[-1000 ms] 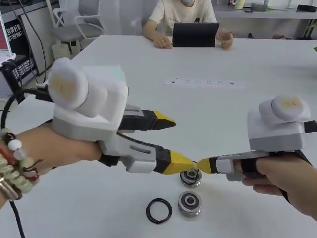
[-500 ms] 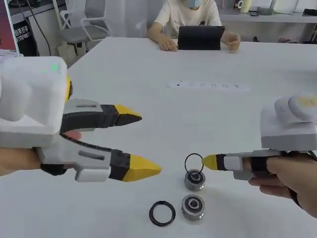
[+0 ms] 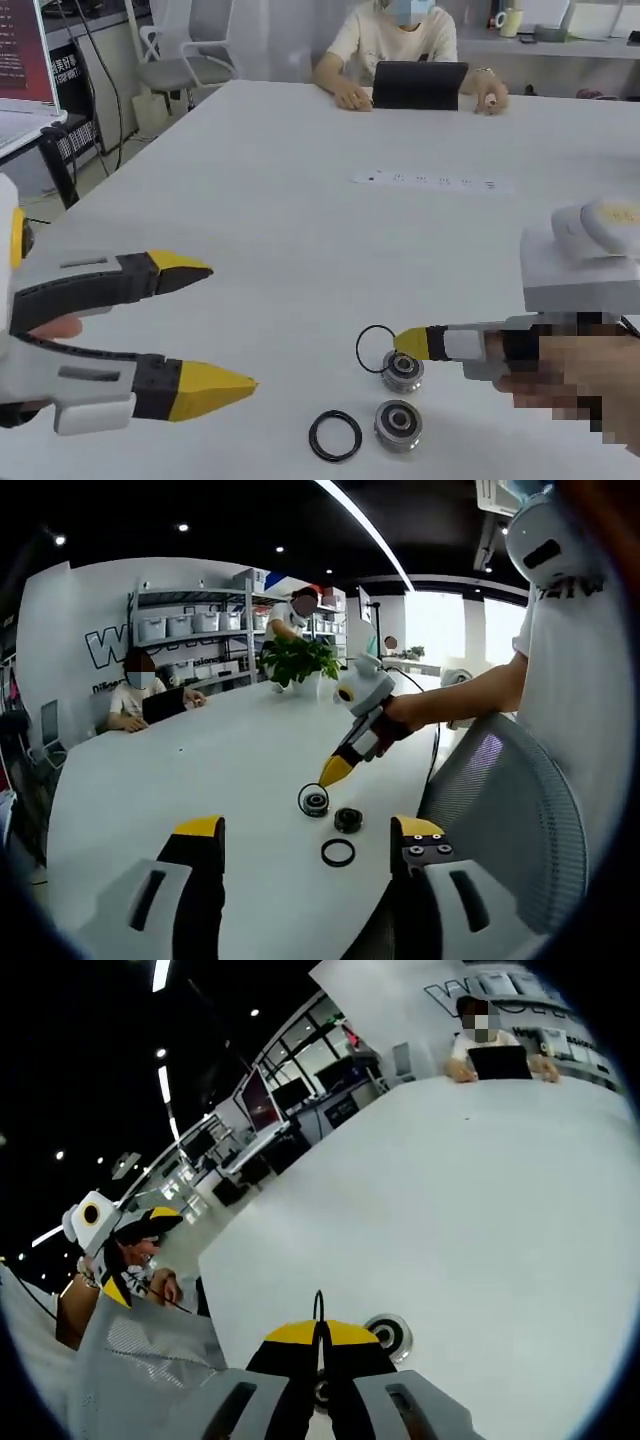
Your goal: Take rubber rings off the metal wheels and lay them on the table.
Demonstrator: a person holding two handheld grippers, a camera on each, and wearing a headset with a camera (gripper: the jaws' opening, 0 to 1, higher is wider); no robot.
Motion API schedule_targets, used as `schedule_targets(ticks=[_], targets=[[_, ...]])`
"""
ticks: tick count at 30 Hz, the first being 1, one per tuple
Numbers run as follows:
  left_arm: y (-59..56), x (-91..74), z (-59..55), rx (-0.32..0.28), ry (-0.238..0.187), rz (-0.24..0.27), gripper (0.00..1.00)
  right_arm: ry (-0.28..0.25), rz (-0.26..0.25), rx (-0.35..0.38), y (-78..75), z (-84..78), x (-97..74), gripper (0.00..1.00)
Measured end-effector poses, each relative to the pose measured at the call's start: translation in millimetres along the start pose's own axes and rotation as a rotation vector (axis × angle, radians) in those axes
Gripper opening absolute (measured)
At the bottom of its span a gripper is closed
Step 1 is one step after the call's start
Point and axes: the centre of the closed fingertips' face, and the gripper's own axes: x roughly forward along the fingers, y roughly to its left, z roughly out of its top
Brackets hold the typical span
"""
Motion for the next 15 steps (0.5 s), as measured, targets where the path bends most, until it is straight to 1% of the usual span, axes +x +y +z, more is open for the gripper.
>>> schedule_targets(ticks=[3, 5, 7, 9, 11, 14, 15], targets=[[-1.4, -5.0, -11.6, -0.036, 0.005, 0.02, 0.66, 0.01, 0.024, -0.004, 8.1, -1.5, 3.3, 0.0], [-3.7, -5.6, -18.8, -0.044, 0.02, 0.024, 0.66, 0.019, 0.037, -0.009, 12.4, -2.9, 5.6, 0.0], [-6.6, -5.8, -24.4, -0.046, 0.035, 0.027, 0.66, 0.04, 0.048, -0.022, 16.7, -6.6, 8.5, 0.0], [-9.8, -5.8, -27.6, -0.052, 0.037, 0.024, 0.66, 0.058, 0.066, -0.036, 23.7, -10.7, 12.4, 0.0], [-11.9, -4.7, -31.0, -0.064, 0.037, 0.023, 0.66, 0.072, 0.074, -0.045, 25.9, -13.0, 15.4, 0.0], [-12.2, -3.7, -37.3, -0.067, 0.063, 0.022, 0.66, 0.097, 0.102, -0.05, 33.2, -19.1, 20.1, 0.0], [-11.3, -3.7, -37.7, -0.063, 0.065, 0.024, 0.66, 0.104, 0.104, -0.055, 34.3, -20.8, 21.2, 0.0]])
